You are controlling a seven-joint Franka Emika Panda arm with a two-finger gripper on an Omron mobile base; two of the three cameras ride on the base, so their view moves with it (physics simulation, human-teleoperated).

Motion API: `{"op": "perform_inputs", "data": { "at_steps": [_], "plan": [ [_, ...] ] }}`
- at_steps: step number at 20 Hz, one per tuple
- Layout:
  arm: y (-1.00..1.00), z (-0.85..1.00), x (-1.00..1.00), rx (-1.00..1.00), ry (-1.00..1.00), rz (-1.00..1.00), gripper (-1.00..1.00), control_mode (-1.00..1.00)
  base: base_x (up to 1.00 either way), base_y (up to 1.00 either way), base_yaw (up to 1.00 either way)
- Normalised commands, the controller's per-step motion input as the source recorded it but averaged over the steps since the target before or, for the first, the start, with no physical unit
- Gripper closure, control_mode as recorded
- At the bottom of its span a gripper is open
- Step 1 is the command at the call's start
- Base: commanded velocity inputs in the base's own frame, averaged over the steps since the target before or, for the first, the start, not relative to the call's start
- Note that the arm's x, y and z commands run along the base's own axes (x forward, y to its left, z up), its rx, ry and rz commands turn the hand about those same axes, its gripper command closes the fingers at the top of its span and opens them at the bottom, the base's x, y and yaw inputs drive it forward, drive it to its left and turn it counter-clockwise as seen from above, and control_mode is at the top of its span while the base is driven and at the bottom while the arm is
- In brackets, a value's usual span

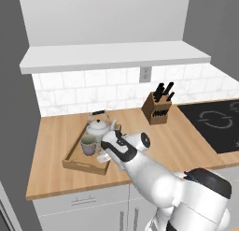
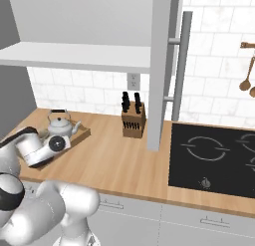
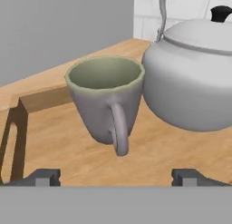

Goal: Pick the kettle from the counter and place it on the tray. Then pick the mug from the cabinet and place it on the tray. Then close the cabinet doors.

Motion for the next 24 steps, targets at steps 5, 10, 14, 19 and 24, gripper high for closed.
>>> {"op": "perform_inputs", "data": {
  "at_steps": [5,10,14,19,24],
  "plan": [
    [-0.11,0.84,-0.33,0.06,0.05,0.00,-1.00,-1.00,0.00,0.00,0.00],
    [0.00,1.00,-0.23,0.00,0.29,0.00,-1.00,-1.00,0.00,0.00,0.00],
    [-0.01,0.92,-0.41,0.00,0.41,0.00,-1.00,-1.00,0.00,0.00,0.00],
    [-0.03,0.34,-0.27,-0.01,0.27,-0.01,-1.00,-1.00,0.00,0.00,0.00],
    [0.00,0.03,0.00,-0.02,0.12,0.00,-1.00,-1.00,0.00,0.00,0.00]
  ]
}}
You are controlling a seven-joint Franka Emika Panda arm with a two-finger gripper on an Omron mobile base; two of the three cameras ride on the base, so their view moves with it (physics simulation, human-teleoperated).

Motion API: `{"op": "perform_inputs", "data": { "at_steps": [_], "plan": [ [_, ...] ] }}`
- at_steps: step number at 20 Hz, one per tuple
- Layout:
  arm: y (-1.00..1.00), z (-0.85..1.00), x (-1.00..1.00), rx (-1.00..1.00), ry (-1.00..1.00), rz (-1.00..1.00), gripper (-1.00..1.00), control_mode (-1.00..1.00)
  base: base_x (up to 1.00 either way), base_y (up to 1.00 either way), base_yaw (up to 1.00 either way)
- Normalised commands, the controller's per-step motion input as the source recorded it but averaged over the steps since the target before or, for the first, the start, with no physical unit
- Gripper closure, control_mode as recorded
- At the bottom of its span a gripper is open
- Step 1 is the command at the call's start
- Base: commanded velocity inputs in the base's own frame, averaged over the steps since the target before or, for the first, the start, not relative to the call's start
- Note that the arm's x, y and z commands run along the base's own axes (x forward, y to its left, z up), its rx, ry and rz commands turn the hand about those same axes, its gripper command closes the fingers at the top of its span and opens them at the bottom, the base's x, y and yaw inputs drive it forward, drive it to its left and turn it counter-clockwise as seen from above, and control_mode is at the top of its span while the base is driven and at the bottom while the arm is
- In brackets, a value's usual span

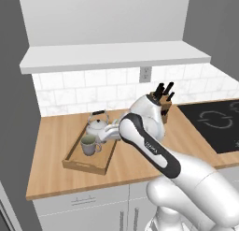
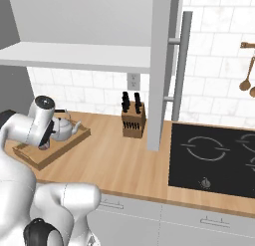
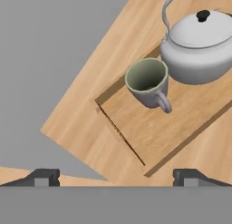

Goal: Pick the kettle from the counter and place it on the tray. Then pick the mug from the cabinet and place it on the tray. Then close the cabinet doors.

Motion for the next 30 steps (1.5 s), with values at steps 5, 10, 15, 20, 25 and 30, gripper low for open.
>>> {"op": "perform_inputs", "data": {
  "at_steps": [5,10,15,20,25,30],
  "plan": [
    [0.00,0.00,0.00,0.00,0.01,0.00,-1.00,-1.00,0.00,0.00,0.00],
    [0.00,0.00,-0.21,0.00,-0.05,0.00,-1.00,-1.00,0.00,0.00,0.00],
    [0.00,0.04,-0.23,0.00,0.00,0.00,-1.00,-1.00,0.00,0.00,0.00],
    [0.00,0.21,-0.25,0.00,0.00,0.00,-1.00,-1.00,0.00,0.00,0.00],
    [0.00,0.24,-0.32,0.00,0.00,-0.01,-1.00,-1.00,0.00,0.00,0.00],
    [0.02,0.15,-0.32,0.00,0.00,0.00,-1.00,-1.00,0.00,0.00,0.00]
  ]
}}
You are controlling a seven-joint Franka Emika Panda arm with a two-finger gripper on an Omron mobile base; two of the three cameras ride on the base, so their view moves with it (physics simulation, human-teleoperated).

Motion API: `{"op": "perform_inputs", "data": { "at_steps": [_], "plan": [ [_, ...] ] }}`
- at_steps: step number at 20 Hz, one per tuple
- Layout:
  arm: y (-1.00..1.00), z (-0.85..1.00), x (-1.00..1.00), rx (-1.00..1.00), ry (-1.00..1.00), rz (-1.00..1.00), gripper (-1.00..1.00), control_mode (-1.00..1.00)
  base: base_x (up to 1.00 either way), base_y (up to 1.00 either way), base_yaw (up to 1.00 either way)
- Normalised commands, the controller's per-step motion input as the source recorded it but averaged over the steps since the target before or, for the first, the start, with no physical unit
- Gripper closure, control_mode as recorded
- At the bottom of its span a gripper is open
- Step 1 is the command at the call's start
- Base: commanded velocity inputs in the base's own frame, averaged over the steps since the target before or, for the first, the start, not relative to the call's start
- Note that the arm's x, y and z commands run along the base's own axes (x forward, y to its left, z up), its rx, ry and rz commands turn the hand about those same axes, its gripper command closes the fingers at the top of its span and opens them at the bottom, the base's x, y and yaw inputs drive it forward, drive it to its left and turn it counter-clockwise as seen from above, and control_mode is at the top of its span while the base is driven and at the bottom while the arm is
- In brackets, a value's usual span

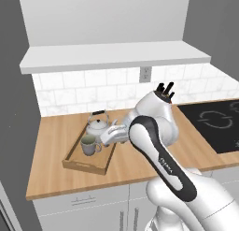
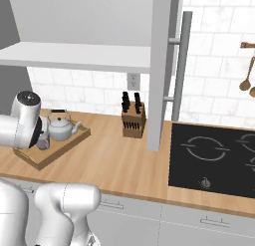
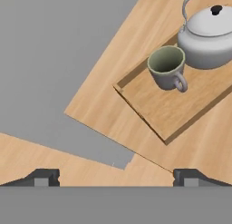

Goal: Pick the kettle from the counter and place it on the tray. Then pick the mug from the cabinet and place it on the tray. Then close the cabinet doors.

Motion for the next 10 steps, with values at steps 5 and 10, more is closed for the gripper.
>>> {"op": "perform_inputs", "data": {
  "at_steps": [5,10],
  "plan": [
    [0.07,0.01,-0.26,0.00,0.00,0.00,-1.00,-1.00,0.00,0.00,0.00],
    [0.10,0.00,-0.17,0.00,0.00,0.00,-1.00,-1.00,0.00,0.00,0.00]
  ]
}}
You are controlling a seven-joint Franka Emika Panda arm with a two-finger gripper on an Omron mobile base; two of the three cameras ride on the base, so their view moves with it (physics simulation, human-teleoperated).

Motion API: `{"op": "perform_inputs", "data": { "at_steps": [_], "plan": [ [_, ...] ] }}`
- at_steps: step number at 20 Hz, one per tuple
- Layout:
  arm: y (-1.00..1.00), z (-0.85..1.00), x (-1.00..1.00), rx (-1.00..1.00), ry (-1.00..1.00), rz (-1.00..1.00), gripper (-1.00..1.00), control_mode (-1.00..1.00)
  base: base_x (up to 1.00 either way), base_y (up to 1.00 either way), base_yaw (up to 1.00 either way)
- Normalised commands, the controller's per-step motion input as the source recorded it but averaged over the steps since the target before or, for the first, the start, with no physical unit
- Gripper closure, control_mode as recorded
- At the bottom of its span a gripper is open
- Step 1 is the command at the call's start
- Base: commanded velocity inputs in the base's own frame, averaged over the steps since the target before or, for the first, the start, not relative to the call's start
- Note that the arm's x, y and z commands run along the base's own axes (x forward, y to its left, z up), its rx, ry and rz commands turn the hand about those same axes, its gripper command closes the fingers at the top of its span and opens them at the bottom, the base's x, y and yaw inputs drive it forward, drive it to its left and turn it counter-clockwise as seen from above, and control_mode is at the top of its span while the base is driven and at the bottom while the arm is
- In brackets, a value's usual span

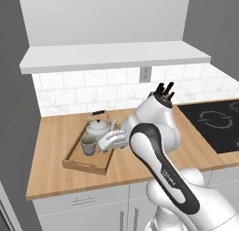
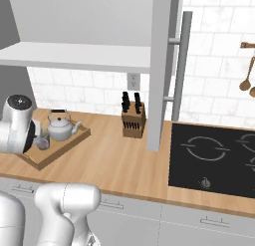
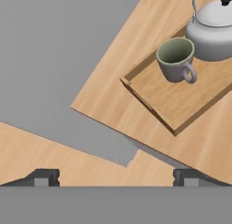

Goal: Pick the kettle from the counter and place it on the tray. Then pick the mug from the cabinet and place it on the tray. Then close the cabinet doors.

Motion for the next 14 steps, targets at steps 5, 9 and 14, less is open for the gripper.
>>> {"op": "perform_inputs", "data": {
  "at_steps": [5,9,14],
  "plan": [
    [0.20,0.00,-0.09,-0.02,0.00,0.00,-1.00,-1.00,0.00,0.00,0.00],
    [0.23,0.00,-0.08,-0.03,0.04,0.00,-1.00,-1.00,0.00,0.00,0.00],
    [0.22,0.00,-0.01,-0.02,0.05,0.00,-1.00,-1.00,0.00,0.00,0.00]
  ]
}}
